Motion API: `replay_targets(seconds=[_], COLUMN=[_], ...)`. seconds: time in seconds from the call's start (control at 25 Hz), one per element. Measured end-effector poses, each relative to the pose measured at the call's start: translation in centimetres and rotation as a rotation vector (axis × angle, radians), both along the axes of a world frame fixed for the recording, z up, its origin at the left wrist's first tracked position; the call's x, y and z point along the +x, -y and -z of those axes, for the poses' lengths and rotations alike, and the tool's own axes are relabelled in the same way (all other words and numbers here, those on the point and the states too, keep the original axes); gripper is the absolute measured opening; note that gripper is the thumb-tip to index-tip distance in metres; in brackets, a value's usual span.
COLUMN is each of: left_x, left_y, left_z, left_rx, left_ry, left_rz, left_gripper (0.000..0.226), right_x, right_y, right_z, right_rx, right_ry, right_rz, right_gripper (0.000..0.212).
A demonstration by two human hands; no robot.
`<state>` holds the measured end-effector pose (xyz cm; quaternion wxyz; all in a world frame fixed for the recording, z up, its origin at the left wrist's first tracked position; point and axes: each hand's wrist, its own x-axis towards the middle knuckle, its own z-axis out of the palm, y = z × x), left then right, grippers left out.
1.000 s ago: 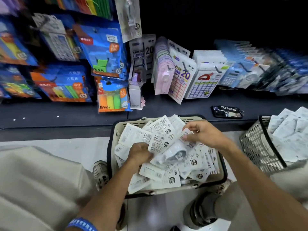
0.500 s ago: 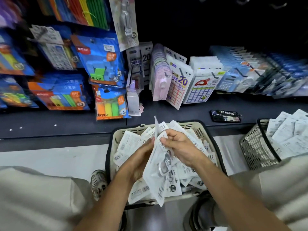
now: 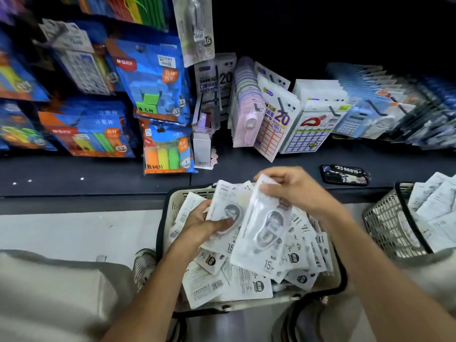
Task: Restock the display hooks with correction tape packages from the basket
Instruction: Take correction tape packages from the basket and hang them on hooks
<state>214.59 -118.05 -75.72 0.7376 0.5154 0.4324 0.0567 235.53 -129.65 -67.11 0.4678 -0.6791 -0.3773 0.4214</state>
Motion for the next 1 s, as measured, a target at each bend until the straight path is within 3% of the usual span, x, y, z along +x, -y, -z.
replay_targets(seconds=[0.08,0.16,0.24,0.32,0.36,0.44,0.52,0.6,0.64,0.76,0.84,1.0], left_x=[0.1,0.2,-0.2,-0.7,-1.0,-1.8,-2.9,-3.7,-4.0,-4.4,-4.8,-5.2], left_y=[0.0,-0.1,-0.4,-0.8,-1.2,-2.8,-4.4,-5.1,-5.1,-4.7,-4.7,-4.8], left_z=[0.0,-0.7,-1.3,-2.1,-2.1,-2.5,-2.5,-2.2,-1.9,-1.0,-0.6,-0.4], left_rx=[-0.006,-0.147,-0.176,0.008,0.116,0.238,0.313,0.364,0.388,0.438,0.456,0.476], left_ry=[0.063,0.122,0.122,0.020,-0.040,-0.098,-0.109,-0.104,-0.106,-0.109,-0.125,-0.148], left_rz=[0.109,0.120,0.179,0.251,0.211,-0.061,-0.320,-0.435,-0.462,-0.481,-0.474,-0.463], left_gripper=[0.052,0.029,0.021,0.025,0.034,0.037,0.035,0.035,0.036,0.036,0.037,0.041], right_x=[-1.6,-3.3,-4.9,-6.1,-6.2,-5.9,-6.6,-8.6,-9.6,-11.4,-12.5,-12.4], right_y=[-1.7,-3.2,-4.2,-4.5,-4.5,-4.1,-3.8,-4.0,-4.2,-4.7,-4.9,-4.8], right_z=[1.0,2.5,4.0,5.3,5.9,7.1,8.8,10.7,11.5,12.5,13.1,11.8], right_rx=[-0.073,-0.108,-0.131,-0.063,-0.027,-0.079,-0.261,-0.402,-0.424,-0.420,-0.438,-0.347], right_ry=[0.280,0.438,0.491,0.426,0.399,0.461,0.522,0.652,0.677,0.471,0.548,0.245], right_rz=[-0.060,0.005,0.093,0.191,0.279,0.343,0.103,-0.182,-0.219,-0.072,-0.117,-0.100], right_gripper=[0.009,0.007,0.010,0.015,0.016,0.018,0.033,0.045,0.047,0.054,0.055,0.015])
